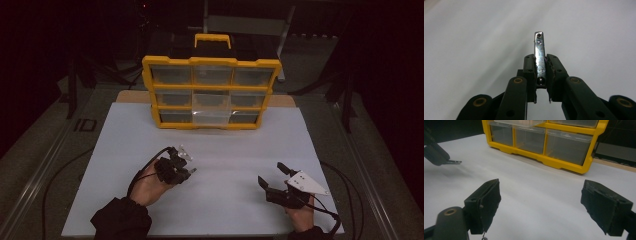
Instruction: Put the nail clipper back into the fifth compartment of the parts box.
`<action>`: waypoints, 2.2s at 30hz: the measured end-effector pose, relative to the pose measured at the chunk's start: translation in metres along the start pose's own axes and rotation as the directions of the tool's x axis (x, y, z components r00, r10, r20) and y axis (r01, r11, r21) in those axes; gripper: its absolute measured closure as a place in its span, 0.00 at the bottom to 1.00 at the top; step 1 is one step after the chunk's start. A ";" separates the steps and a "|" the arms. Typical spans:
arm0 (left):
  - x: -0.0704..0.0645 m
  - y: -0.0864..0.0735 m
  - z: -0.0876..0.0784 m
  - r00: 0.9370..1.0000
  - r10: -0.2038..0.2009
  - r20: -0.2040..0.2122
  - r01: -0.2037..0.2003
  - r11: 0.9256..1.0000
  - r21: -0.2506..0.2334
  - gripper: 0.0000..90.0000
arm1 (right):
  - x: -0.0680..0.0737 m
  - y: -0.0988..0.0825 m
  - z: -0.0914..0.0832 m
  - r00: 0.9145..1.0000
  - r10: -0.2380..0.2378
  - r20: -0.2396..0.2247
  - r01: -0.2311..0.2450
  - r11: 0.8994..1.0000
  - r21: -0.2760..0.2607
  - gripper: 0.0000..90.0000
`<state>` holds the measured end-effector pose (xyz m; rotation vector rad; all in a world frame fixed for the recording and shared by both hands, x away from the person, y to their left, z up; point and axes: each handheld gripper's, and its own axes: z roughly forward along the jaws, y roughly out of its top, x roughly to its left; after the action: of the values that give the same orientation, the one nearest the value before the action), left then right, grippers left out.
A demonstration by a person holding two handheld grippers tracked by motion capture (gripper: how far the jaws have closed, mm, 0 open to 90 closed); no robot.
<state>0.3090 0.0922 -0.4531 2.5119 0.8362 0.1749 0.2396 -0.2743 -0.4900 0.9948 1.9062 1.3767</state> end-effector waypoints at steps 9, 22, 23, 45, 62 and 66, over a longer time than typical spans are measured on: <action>0.005 0.007 -0.011 1.000 -0.005 0.020 0.006 0.999 -0.041 0.89 | 0.000 0.000 0.000 1.000 -0.002 0.003 0.002 1.000 0.000 0.17; 0.014 0.015 -0.028 1.000 -0.011 0.020 0.012 0.997 -0.077 0.89 | 0.000 0.000 0.000 1.000 -0.004 0.004 0.004 1.000 0.005 0.17; 0.014 0.016 -0.030 1.000 -0.015 0.017 0.016 0.997 -0.080 0.89 | 0.000 -0.001 0.001 1.000 -0.005 0.004 0.005 1.000 0.006 0.17; 0.029 0.035 -0.054 1.000 -0.009 0.003 0.009 0.992 -0.122 0.89 | 0.000 -0.001 0.000 1.000 -0.009 -0.006 0.009 1.000 0.000 0.17; 0.039 0.055 -0.064 1.000 0.013 -0.029 -0.017 0.991 -0.133 0.89 | 0.001 -0.001 0.001 1.000 -0.013 -0.006 0.013 1.000 0.007 0.17; 0.044 0.061 -0.069 0.999 0.016 -0.030 -0.020 0.990 -0.140 0.89 | 0.000 -0.001 0.001 1.000 -0.015 -0.006 0.015 1.000 0.007 0.17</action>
<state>0.3583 0.1034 -0.3651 2.3913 0.7854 0.2671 0.2402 -0.2738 -0.4914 0.9787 1.9199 1.3667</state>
